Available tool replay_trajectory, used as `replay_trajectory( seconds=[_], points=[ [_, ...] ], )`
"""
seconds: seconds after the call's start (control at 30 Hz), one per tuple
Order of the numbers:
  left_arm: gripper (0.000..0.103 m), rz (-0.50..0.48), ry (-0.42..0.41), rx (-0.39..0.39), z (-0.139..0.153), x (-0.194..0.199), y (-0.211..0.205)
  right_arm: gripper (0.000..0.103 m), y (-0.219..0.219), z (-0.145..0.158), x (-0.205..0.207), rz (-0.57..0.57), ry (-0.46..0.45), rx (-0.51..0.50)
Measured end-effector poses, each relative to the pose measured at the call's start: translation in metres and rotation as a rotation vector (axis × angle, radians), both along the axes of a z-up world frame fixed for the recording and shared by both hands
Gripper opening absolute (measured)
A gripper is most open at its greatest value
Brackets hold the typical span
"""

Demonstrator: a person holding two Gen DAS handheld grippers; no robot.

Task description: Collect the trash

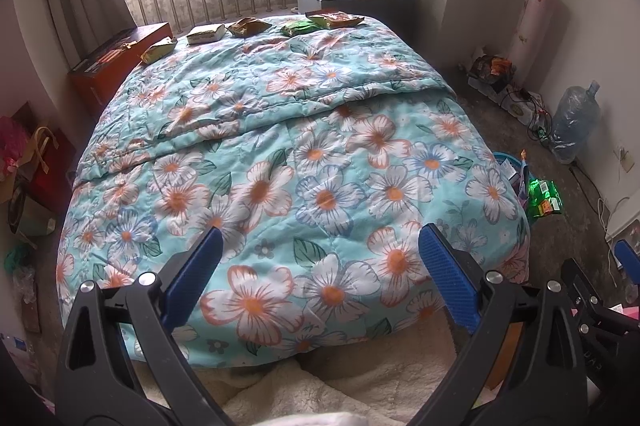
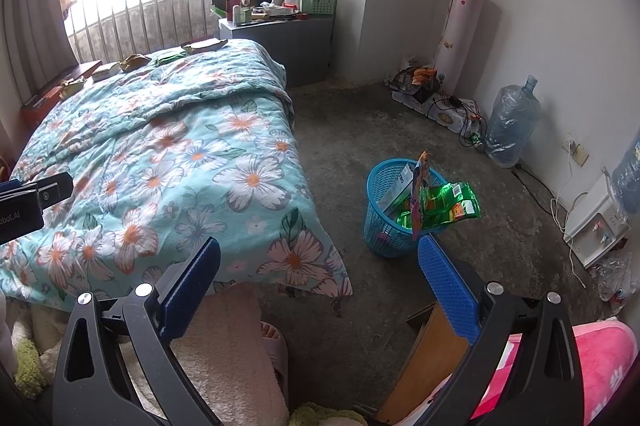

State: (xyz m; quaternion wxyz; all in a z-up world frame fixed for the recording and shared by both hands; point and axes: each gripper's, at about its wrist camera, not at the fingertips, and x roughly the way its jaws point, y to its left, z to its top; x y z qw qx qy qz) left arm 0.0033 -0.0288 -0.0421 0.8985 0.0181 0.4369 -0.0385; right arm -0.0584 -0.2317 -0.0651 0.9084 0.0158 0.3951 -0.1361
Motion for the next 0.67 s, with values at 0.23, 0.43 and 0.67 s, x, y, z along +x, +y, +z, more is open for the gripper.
replay_trajectory(
  seconds=[0.23, 0.43, 0.67],
  points=[
    [0.094, 0.000, -0.001, 0.001, 0.0005, -0.0002, 0.0009, 0.096, 0.0009, 0.0005, 0.0005, 0.003, -0.002, -0.001],
    [0.094, 0.000, 0.000, 0.002, 0.0004, 0.0001, 0.0005, 0.096, 0.0015, 0.0008, 0.0008, 0.002, -0.004, -0.001],
    [0.094, 0.003, 0.002, -0.001, 0.0009, -0.0004, 0.0031, 0.096, 0.0029, 0.0015, 0.0015, 0.002, -0.005, 0.001]
  ],
)
